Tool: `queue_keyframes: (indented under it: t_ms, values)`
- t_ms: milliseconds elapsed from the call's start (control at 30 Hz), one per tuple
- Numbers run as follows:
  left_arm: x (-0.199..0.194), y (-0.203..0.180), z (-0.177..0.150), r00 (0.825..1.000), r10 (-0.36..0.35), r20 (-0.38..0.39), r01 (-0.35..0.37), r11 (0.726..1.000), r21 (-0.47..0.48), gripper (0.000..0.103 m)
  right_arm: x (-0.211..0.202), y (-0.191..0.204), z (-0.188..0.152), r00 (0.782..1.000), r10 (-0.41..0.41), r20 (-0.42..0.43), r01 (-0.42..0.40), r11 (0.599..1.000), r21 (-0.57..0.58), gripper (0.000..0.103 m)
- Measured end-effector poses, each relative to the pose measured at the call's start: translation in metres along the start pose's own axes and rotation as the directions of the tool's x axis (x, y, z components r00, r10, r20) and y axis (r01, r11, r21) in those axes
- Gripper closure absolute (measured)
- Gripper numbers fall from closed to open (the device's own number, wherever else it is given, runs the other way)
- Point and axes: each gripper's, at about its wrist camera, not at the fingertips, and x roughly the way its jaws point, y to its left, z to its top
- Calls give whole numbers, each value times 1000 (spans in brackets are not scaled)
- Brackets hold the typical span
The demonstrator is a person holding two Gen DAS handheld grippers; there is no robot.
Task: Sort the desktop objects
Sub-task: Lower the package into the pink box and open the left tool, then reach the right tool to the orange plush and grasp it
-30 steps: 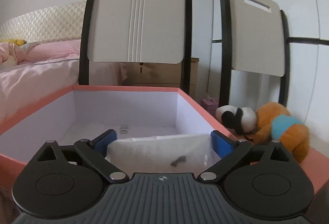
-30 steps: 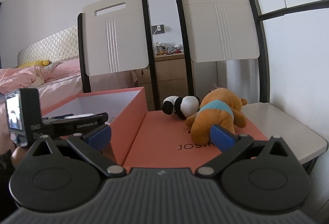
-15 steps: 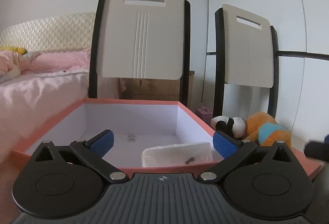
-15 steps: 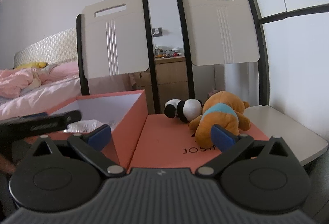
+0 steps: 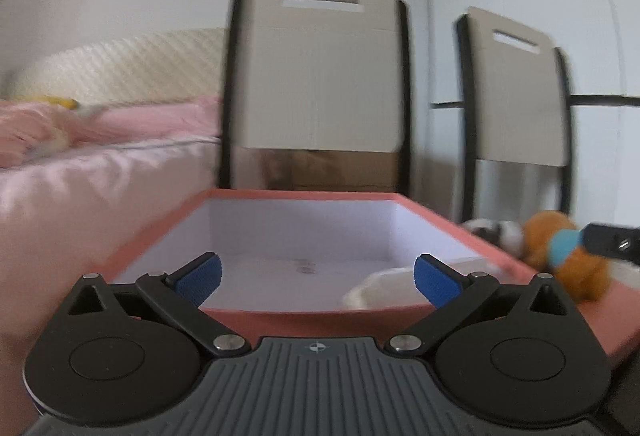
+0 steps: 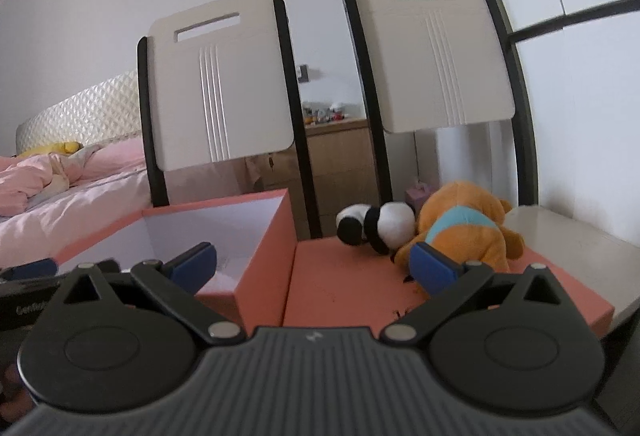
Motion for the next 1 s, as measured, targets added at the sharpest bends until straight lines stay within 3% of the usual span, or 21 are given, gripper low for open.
queue_keyframes:
  t_ms: [67,267,833,1000]
  values:
    - [2,1,-1,1000,27,0,-27,1000,9,0,6,1,0,1000,-4,6,4,1000,0,0]
    - [4,3,-1,1000,20,-10,-20,1000,3,0,17,0,1,1000,2,-8,-2,1000,1,0]
    - [-2,-1,-3,1000,-15,-6,15,1000,-4,0,-1,-6,4,1000,-10,-5,10,1000,1,0]
    - [-5,-1,-2,1000,-21,2,21,1000,-14,0,7,-17,15,999,-9,-49,8,1000,-22,0]
